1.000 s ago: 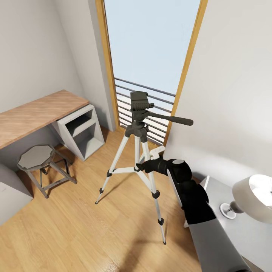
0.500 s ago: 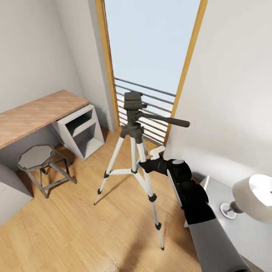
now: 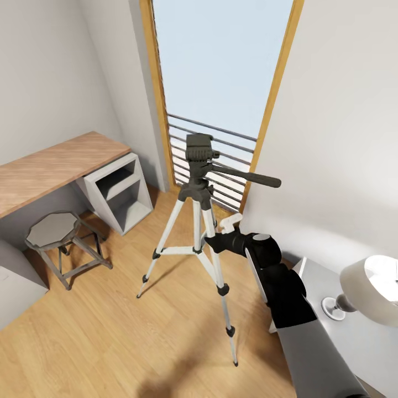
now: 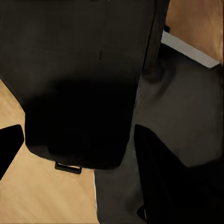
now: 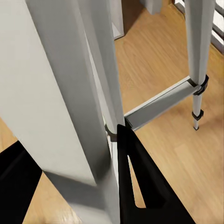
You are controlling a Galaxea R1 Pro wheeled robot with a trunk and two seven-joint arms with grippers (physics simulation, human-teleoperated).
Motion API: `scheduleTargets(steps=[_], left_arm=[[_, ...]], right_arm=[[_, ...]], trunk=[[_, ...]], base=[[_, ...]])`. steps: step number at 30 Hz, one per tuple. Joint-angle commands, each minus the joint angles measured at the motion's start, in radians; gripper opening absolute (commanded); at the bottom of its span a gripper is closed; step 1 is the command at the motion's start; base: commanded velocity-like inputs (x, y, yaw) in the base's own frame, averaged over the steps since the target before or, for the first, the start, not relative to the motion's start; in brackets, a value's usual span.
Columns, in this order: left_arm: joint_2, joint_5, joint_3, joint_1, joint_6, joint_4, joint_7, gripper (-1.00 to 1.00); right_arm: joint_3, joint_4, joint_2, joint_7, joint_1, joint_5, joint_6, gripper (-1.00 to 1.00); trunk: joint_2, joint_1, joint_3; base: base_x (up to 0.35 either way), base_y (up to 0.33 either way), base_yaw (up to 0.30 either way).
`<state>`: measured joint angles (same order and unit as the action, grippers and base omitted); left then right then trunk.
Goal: Attach the digital camera to the camera tripod in the bedroom.
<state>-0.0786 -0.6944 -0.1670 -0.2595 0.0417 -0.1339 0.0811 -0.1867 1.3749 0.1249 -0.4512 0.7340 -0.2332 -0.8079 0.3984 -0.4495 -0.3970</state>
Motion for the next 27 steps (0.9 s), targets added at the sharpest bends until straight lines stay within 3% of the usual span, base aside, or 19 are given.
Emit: scheduleTargets(steps=[1, 3, 4, 5, 7, 9, 11, 12, 13, 16, 18, 19, 20, 21, 23, 24, 25, 26, 27], left_arm=[[-0.023, 0.023, -0.006, 0.0, 0.068, -0.073, 0.006, -1.0], [-0.061, 0.079, -0.005, -0.001, 0.212, -0.222, 0.005, -1.0], [-0.086, 0.113, -0.002, -0.001, 0.324, -0.352, 0.005, -1.0], [-0.099, 0.127, -0.001, -0.001, 0.383, -0.424, 0.005, -1.0], [-0.145, 0.164, 0.012, -0.002, 0.611, -0.733, 0.014, -1.0], [-0.171, 0.177, 0.059, -0.006, 0.809, -1.005, 0.043, -1.0], [-0.18, 0.178, 0.121, -0.047, 0.929, -1.148, 0.065, -1.0], [-0.181, 0.178, 0.131, -0.073, 0.944, -1.167, 0.068, -1.0], [-0.184, 0.176, 0.148, -0.136, 0.967, -1.19, 0.073, -1.0], [-0.192, 0.173, 0.168, -0.315, 0.995, -1.164, 0.079, -1.0], [-0.189, 0.172, 0.174, -0.488, 1.003, -1.062, 0.081, -1.0], [-0.187, 0.172, 0.174, -0.535, 1.005, -1.028, 0.081, -1.0], [-0.182, 0.173, 0.176, -0.63, 1.005, -0.953, 0.081, -1.0], [-0.178, 0.173, 0.176, -0.678, 1.005, -0.912, 0.082, -1.0], [-0.152, 0.178, 0.175, -0.882, 1.005, -0.743, 0.083, -1.0], [-0.144, 0.18, 0.175, -0.936, 1.005, -0.702, 0.084, -1.0], [-0.128, 0.183, 0.175, -1.044, 1.005, -0.62, 0.085, -1.0], [-0.12, 0.185, 0.174, -1.099, 1.005, -0.581, 0.086, -1.0], [-0.102, 0.187, 0.173, -1.207, 1.005, -0.507, 0.086, -1.0]], right_arm=[[0.0, 0.001, 0.0, -0.008, 0.001, -0.01, -0.004, -1.0], [0.0, 0.001, 0.0, -0.009, 0.001, -0.011, -0.004, -1.0], [0.0, 0.001, 0.0, -0.009, 0.001, -0.012, -0.004, -1.0], [0.0, 0.001, 0.0, -0.009, 0.001, -0.012, -0.004, -1.0], [0.0, 0.001, -0.001, -0.009, 0.001, -0.012, -0.004, -1.0], [0.0, 0.001, -0.001, -0.009, 0.001, -0.012, -0.004, -1.0], [0.0, 0.001, -0.001, -0.01, 0.001, -0.012, -0.005, -1.0], [0.0, 0.001, -0.001, -0.011, 0.001, -0.013, -0.005, -1.0], [0.0, 0.001, -0.001, -0.011, 0.001, -0.015, -0.005, -1.0], [0.0, 0.001, -0.001, -0.012, 0.001, -0.025, -0.005, -1.0], [0.0, 0.001, -0.001, -0.011, 0.001, -0.036, -0.005, -1.0], [0.0, 0.001, -0.001, -0.011, 0.001, -0.038, -0.005, -1.0], [0.0, 0.001, -0.001, -0.011, 0.001, -0.043, -0.004, -1.0], [0.0, 0.001, -0.001, -0.011, 0.001, -0.044, -0.004, -1.0], [0.0, 0.005, -0.001, -0.012, 0.001, -0.049, -0.004, -1.0], [0.0, 0.006, -0.001, -0.012, 0.001, -0.05, -0.005, -1.0], [0.0, 0.008, -0.001, -0.012, 0.001, -0.051, -0.005, -1.0], [0.0, 0.01, -0.001, -0.013, 0.001, -0.051, -0.005, -1.0], [-0.001, 0.011, -0.001, -0.013, 0.001, -0.051, -0.005, -1.0]], trunk=[[0.002, 0.0, -0.002], [0.002, 0.0, -0.002], [0.002, 0.0, -0.002], [0.002, 0.0, -0.002], [0.002, 0.0, -0.002], [0.002, 0.0, -0.002], [0.002, 0.0, -0.002], [0.002, 0.0, -0.002], [0.002, 0.0, -0.002], [0.002, 0.0, -0.002], [0.002, 0.0, -0.002], [0.002, 0.0, -0.002], [0.002, 0.0, -0.002], [0.002, 0.0, -0.002], [0.002, 0.0, -0.002], [0.002, 0.0, -0.002], [0.002, 0.0, -0.002], [0.002, 0.0, -0.002], [0.002, 0.0, -0.002]], base=[[0.0, 0.0, 0.0], [0.0, 0.0, 0.0], [0.0, 0.0, 0.0], [0.0, 0.0, 0.0], [0.0, 0.0, 0.0], [0.0, 0.0, 0.0], [0.0, 0.0, 0.0], [0.0, 0.0, 0.0], [0.0, 0.0, 0.0], [0.0, 0.0, 0.0], [0.0, 0.0, 0.0], [0.0, 0.0, 0.0], [0.0, 0.0, 0.0], [0.0, 0.0, 0.0], [0.0, 0.0, 0.0], [0.0, 0.0, 0.0], [0.0, 0.0, 0.0], [0.0, 0.0, 0.0], [0.0, 0.0, 0.0]])
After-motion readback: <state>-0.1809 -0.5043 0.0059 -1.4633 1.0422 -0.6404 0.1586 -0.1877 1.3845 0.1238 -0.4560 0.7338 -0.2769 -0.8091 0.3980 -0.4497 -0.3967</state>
